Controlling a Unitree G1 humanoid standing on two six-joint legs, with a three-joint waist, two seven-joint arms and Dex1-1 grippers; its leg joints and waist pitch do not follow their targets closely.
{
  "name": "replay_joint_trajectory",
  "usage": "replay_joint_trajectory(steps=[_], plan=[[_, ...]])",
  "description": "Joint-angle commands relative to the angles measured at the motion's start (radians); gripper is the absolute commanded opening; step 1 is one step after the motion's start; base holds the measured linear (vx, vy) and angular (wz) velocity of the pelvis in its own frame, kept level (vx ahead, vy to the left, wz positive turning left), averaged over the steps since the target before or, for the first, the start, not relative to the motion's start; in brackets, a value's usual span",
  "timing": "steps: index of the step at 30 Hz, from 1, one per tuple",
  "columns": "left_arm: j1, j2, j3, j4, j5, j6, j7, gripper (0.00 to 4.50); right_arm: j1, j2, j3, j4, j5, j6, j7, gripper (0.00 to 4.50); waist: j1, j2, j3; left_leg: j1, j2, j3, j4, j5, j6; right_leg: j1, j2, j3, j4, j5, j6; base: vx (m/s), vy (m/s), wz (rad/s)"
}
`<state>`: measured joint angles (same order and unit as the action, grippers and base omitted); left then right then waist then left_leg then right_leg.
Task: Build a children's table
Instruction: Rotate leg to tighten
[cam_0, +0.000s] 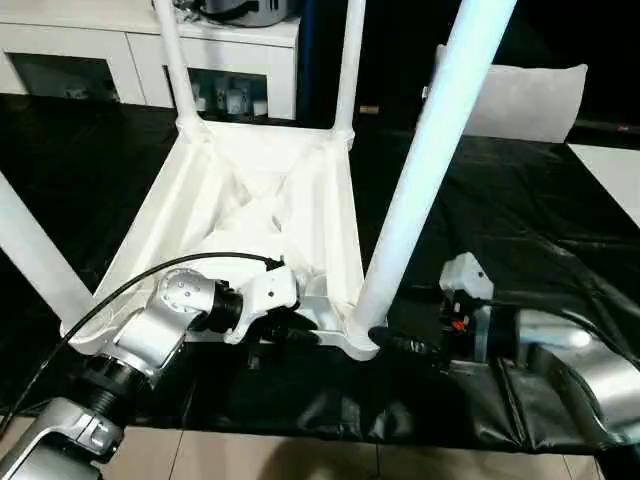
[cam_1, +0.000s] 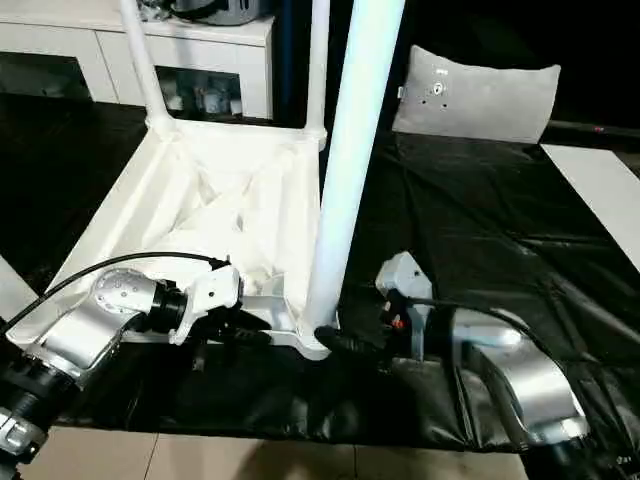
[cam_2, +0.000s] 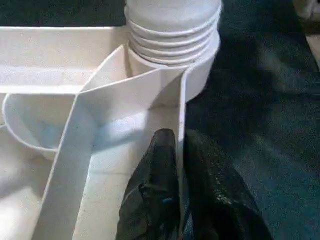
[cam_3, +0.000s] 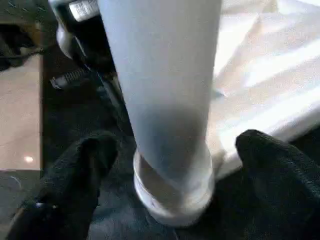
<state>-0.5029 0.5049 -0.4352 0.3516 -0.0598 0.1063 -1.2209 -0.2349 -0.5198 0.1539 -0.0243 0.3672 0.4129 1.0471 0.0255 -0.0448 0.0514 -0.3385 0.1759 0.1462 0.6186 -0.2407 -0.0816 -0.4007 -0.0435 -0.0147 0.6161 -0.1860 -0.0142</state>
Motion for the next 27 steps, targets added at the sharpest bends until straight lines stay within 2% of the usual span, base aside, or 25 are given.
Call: replay_joint_trajectory(steps=[1, 3, 5, 8, 12, 13, 15, 18, 20, 27], plan=[[-0.006, 0.015, -0.042, 0.033, 0.037, -0.04, -0.043, 0.15, -0.038, 0.001, 0.014, 0.054, 0.009, -0.031, 0.053, 4.02, 0.0, 0.002, -0.054, -0.009, 0.045, -0.001, -0.079, -0.104, 0.043, 0.053, -0.081, 0.039, -0.07, -0.193, -0.235, 0.0, 0.0, 0.0], [-0.009, 0.018, -0.048, 0.035, 0.041, -0.053, -0.056, 0.07, -0.051, 0.001, 0.022, 0.072, 0.008, -0.036, 0.069, 3.85, 0.001, 0.004, -0.056, -0.01, 0.045, -0.001, -0.08, -0.088, 0.044, 0.056, -0.082, 0.04, -0.067, -0.177, -0.238, 0.0, 0.0, 0.0], [-0.017, 0.022, -0.059, 0.039, 0.046, -0.076, -0.08, 0.0, -0.076, 0.001, 0.035, 0.103, 0.007, -0.043, 0.1, 3.72, 0.001, 0.001, -0.059, -0.01, 0.045, -0.001, -0.078, -0.063, 0.051, 0.057, -0.082, 0.038, -0.061, -0.131, -0.252, 0.0, 0.0, 0.0], [-0.033, 0.023, -0.072, 0.05, 0.057, -0.097, -0.109, 0.0, -0.109, -0.006, 0.064, 0.149, -0.004, -0.063, 0.161, 3.41, 0.001, 0.002, -0.061, -0.01, 0.044, 0.002, -0.075, -0.036, 0.066, 0.057, -0.081, 0.037, -0.056, -0.075, -0.272, 0.0, 0.0, 0.0], [-0.056, 0.018, -0.086, 0.076, 0.069, -0.125, -0.149, 0.0, -0.148, -0.001, 0.087, 0.21, -0.011, -0.078, 0.234, 3.22, 0.006, 0.001, -0.059, -0.007, 0.046, 0.004, -0.075, -0.051, 0.065, 0.056, -0.084, 0.036, -0.059, -0.104, -0.276, 0.0, 0.0, 0.0], [-0.061, 0.017, -0.088, 0.081, 0.07, -0.133, -0.157, 0.0, -0.156, 0.002, 0.09, 0.222, -0.011, -0.082, 0.243, 2.95, 0.008, 0.001, -0.058, -0.007, 0.047, 0.004, -0.076, -0.058, 0.061, 0.056, -0.084, 0.037, -0.06, -0.12, -0.273, 0.0, 0.0, 0.0], [-0.066, 0.014, -0.092, 0.087, 0.07, -0.142, -0.169, 0.0, -0.171, 0.006, 0.096, 0.247, -0.014, -0.089, 0.255, 2.81, 0.009, 0.0, -0.058, -0.007, 0.047, 0.004, -0.077, -0.058, 0.057, 0.056, -0.084, 0.036, -0.059, -0.123, -0.272, 0.0, 0.0, 0.0], [-0.076, 0.011, -0.094, 0.097, 0.075, -0.146, -0.173, 0.0, -0.186, 0.008, 0.105, 0.269, -0.018, -0.094, 0.272, 2.64, 0.011, 0.001, -0.06, -0.007, 0.048, 0.004, -0.076, -0.038, 0.059, 0.057, -0.084, 0.036, -0.055, -0.087, -0.278, 0.0, 0.0, 0.0], [-0.084, 0.009, -0.093, 0.108, 0.079, -0.15, -0.173, 0.0, -0.194, 0.009, 0.108, 0.282, -0.021, -0.099, 0.282, 2.36, 0.011, 0.001, -0.061, -0.007, 0.046, 0.005, -0.075, -0.037, 0.061, 0.057, -0.084, 0.036, -0.055, -0.085, -0.282, 0.0, 0.0, 0.0], [-0.094, -0.011, -0.065, 0.124, 0.065, -0.077, -0.146, 0.0, -0.184, 0.015, 0.112, 0.273, -0.01, -0.08, 0.309, 2.04, 0.015, 0.001, -0.059, -0.005, 0.047, 0.006, -0.077, -0.052, 0.053, 0.057, -0.084, 0.036, -0.058, -0.113, -0.278, 0.0, 0.0, 0.0]])
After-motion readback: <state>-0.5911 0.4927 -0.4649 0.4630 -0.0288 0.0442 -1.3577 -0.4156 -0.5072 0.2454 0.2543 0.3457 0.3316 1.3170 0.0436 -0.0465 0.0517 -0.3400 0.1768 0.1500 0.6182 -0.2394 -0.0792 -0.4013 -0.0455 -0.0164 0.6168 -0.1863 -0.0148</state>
